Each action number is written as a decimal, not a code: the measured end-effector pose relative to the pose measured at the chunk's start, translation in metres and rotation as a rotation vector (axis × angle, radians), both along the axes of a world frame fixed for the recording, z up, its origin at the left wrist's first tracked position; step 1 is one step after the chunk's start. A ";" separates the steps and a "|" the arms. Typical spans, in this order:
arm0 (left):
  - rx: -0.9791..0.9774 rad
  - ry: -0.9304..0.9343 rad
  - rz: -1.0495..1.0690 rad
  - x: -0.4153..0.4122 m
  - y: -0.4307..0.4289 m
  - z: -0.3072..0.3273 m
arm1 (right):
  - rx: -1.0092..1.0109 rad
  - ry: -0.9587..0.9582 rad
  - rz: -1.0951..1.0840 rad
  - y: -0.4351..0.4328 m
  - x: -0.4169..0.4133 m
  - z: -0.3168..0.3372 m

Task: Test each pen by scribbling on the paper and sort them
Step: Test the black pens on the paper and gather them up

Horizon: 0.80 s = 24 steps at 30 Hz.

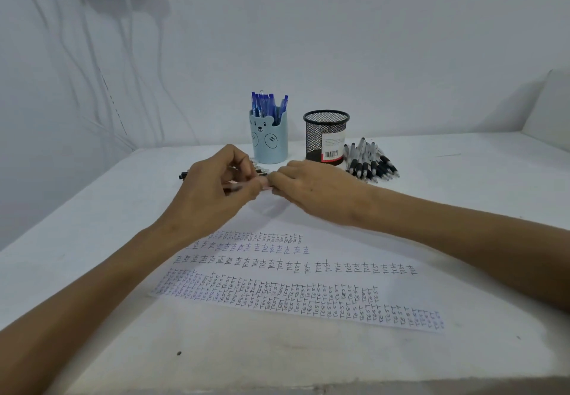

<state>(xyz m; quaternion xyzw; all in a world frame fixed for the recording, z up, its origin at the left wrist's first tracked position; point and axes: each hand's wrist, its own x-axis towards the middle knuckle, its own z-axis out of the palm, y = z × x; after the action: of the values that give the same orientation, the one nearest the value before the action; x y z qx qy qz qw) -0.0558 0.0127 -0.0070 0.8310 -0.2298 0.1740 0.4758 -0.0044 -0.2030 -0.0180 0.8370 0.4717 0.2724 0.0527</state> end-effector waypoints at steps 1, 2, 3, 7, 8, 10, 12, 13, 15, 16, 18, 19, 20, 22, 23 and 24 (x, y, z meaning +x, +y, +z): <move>-0.010 0.001 -0.002 0.000 0.001 0.000 | 0.004 0.023 -0.046 -0.002 0.001 0.000; -0.021 0.005 -0.013 0.000 0.002 0.000 | 0.024 0.041 -0.073 -0.004 0.001 0.001; -0.025 0.005 -0.026 0.001 0.005 0.000 | 0.056 0.073 -0.076 -0.006 0.000 0.003; -0.004 -0.024 -0.067 0.004 0.010 -0.002 | 0.239 0.190 -0.104 -0.017 -0.008 0.007; 0.016 -0.030 -0.070 0.004 0.011 -0.003 | 0.282 0.212 -0.151 -0.018 -0.008 0.008; 0.090 -0.042 -0.067 0.005 0.013 -0.005 | 0.364 0.239 -0.193 -0.016 -0.009 0.009; 0.192 -0.044 -0.063 0.006 0.015 -0.005 | 0.407 0.226 -0.185 -0.012 -0.010 0.010; 0.243 -0.042 -0.070 0.006 0.015 -0.005 | 0.417 0.229 -0.173 -0.011 -0.012 0.011; 0.356 -0.050 -0.121 0.005 0.016 -0.005 | 0.444 0.281 -0.107 -0.013 -0.012 0.011; 0.427 -0.055 -0.157 0.005 0.016 -0.006 | 0.457 0.317 -0.067 -0.014 -0.012 0.010; 0.590 -0.067 -0.217 0.004 0.017 -0.006 | 0.490 0.335 -0.002 -0.016 -0.011 0.009; 0.653 -0.064 -0.237 0.003 0.016 -0.006 | 0.519 0.306 0.022 -0.017 -0.010 0.008; 0.691 -0.059 -0.252 0.003 0.016 -0.006 | 0.560 0.250 0.037 -0.018 -0.008 0.005; 0.732 -0.042 -0.273 0.000 0.014 -0.004 | 0.629 0.109 0.014 -0.020 -0.009 0.003; 0.751 -0.027 -0.278 0.000 0.013 -0.004 | 0.631 0.058 -0.027 -0.022 -0.010 0.003; 0.771 -0.010 -0.282 -0.001 0.013 -0.004 | 0.620 0.054 -0.083 -0.024 -0.012 0.005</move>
<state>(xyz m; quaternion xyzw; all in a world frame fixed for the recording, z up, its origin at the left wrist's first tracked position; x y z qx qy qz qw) -0.0569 0.0255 -0.0108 0.9078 -0.3924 0.0124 0.1477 -0.0161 -0.2266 -0.0133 0.8385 0.3330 0.3787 -0.2065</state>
